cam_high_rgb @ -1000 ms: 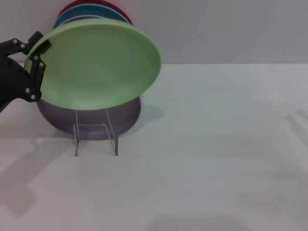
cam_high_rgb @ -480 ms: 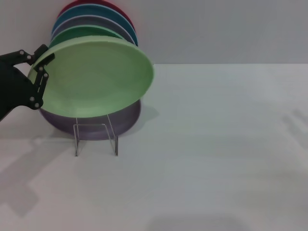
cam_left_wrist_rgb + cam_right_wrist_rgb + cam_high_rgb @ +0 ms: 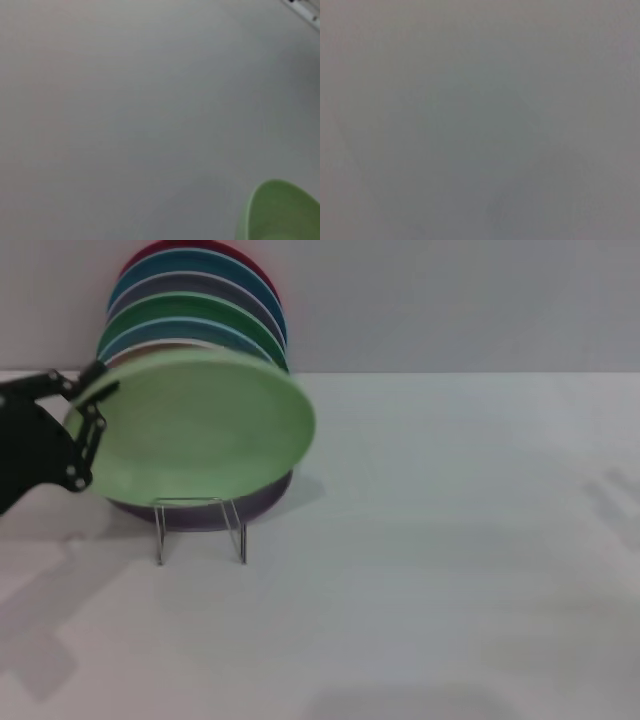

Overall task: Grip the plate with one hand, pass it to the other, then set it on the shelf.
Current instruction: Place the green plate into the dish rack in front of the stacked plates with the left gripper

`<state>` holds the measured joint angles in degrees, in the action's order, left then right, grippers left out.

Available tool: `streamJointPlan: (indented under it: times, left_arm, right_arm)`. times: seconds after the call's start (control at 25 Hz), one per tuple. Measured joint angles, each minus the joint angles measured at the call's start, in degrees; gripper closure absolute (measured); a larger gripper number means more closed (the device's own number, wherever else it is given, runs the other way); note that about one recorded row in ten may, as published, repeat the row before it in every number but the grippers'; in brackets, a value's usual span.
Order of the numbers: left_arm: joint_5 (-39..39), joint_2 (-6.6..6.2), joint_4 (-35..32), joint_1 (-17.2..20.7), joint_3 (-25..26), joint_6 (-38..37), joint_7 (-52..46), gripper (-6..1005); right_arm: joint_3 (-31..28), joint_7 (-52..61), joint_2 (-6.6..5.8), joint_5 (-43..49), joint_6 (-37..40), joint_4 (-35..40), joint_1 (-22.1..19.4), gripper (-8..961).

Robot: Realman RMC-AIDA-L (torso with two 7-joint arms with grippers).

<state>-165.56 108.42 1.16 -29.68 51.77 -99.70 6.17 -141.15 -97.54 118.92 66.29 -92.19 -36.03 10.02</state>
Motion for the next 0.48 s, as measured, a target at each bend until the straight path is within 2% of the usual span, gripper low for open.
streamJointPlan:
  times: [0.16, 0.24, 0.48]
  left_arm:
    - [0.0, 0.15, -0.28, 0.07, -1.55, 0.45, 0.09, 930]
    - [0.32, 1.63, -0.39, 0.14, -1.32, 3.63, 2.91, 930]
    - [0.33, 2.25, -0.39, -0.22, -1.24, 4.92, 3.9, 884]
  right_arm:
    - [0.0, 0.05, 0.0, 0.0, -0.29, 0.0, -0.04, 299]
    - [0.0, 0.06, 0.0, 0.03, -0.39, 0.0, -0.04, 297]
    - [0.0, 0.08, 0.0, 0.61, -0.45, 0.08, -0.07, 293]
